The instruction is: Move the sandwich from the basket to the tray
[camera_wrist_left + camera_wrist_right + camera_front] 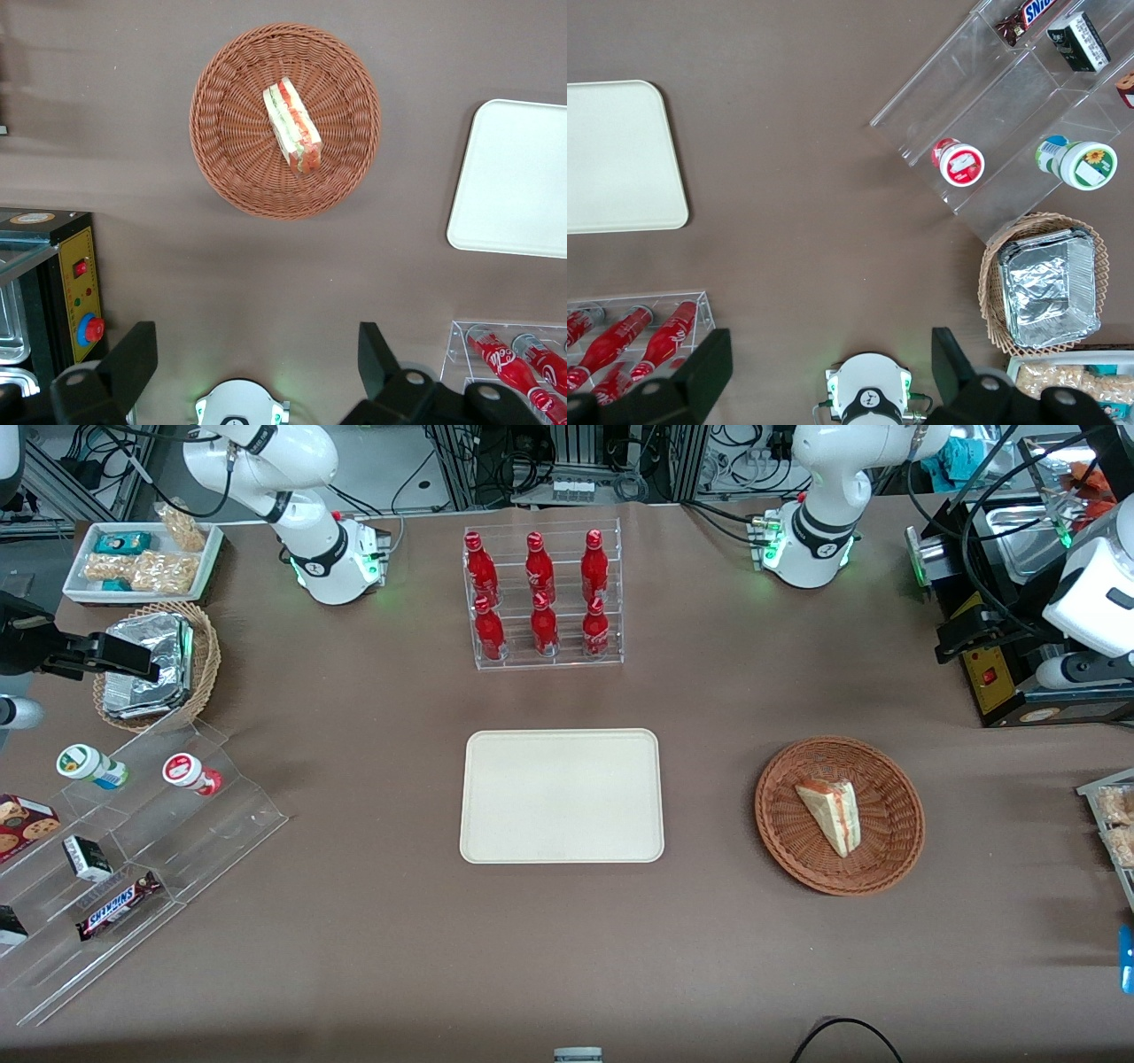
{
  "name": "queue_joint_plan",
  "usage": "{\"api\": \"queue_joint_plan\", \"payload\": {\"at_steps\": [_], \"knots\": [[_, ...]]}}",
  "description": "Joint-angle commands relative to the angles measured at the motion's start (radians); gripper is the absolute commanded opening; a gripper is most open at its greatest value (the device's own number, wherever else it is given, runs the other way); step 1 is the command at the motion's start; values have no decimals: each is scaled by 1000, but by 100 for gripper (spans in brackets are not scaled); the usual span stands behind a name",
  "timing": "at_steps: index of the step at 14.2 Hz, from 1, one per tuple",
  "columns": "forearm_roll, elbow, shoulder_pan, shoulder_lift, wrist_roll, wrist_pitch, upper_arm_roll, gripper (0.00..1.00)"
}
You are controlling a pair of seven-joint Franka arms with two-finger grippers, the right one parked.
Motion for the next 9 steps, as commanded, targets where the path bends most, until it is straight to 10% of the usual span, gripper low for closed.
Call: {"api": "queue_joint_plan", "payload": {"at_steps": [1, 9], "knots": [[-7, 9, 2, 2, -5, 5, -10, 100], [-13, 2, 71, 129, -6, 4, -1, 100]]}}
